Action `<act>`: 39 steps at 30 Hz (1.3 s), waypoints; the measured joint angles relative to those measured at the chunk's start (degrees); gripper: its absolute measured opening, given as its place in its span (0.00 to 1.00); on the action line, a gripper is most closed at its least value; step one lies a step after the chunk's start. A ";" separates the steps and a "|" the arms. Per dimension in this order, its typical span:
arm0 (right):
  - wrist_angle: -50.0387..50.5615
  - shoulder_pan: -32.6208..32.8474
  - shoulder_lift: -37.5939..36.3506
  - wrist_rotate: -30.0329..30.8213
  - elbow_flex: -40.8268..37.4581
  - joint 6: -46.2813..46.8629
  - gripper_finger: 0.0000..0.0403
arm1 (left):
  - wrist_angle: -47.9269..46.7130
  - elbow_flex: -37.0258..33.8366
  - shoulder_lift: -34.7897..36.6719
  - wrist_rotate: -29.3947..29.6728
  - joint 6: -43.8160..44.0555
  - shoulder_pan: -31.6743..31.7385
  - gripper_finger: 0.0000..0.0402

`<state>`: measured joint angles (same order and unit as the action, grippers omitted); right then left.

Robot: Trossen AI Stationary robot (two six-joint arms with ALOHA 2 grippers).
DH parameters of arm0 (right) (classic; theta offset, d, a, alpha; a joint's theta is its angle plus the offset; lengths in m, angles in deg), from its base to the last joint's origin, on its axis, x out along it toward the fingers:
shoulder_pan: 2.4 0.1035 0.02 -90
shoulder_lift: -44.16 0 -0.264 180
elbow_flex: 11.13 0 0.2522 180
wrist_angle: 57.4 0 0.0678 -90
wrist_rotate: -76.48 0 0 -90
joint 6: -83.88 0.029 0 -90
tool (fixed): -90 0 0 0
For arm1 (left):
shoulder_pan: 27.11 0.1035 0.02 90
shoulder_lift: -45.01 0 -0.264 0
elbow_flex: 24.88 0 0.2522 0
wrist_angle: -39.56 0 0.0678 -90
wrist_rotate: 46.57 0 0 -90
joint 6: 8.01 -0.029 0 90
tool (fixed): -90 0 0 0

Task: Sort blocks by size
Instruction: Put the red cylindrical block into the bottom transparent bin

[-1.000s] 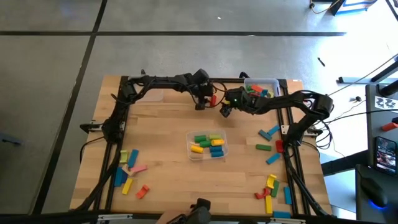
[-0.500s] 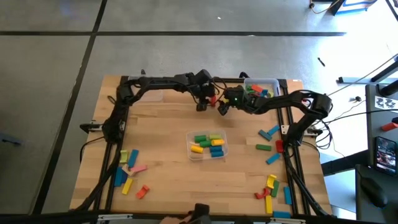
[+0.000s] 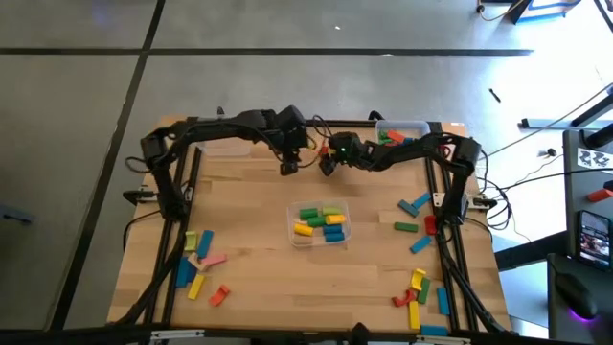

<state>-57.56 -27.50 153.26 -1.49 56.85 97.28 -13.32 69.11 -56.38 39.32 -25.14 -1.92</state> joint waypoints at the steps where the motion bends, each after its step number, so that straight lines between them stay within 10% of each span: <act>1: 1.34 -0.01 0.83 0.15 1.11 0.48 0.67 | 0.05 -1.51 1.39 0.49 0.57 -0.20 0.39; 13: 12.67 0.72 2.26 1.63 4.12 -0.49 0.65 | 5.55 -16.31 11.38 3.84 5.77 -4.72 0.39; 25: 11.13 0.57 2.21 -5.18 4.08 -21.89 0.28 | 12.49 -24.85 14.52 4.41 5.54 -8.94 0.39; 39: 11.00 0.74 1.97 -4.94 3.89 -24.62 0.47 | 12.16 -25.40 14.52 4.39 5.16 -9.45 0.39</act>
<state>-46.56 -26.76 155.23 -6.42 60.74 72.66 -1.16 43.71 -41.86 43.71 -19.98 -11.37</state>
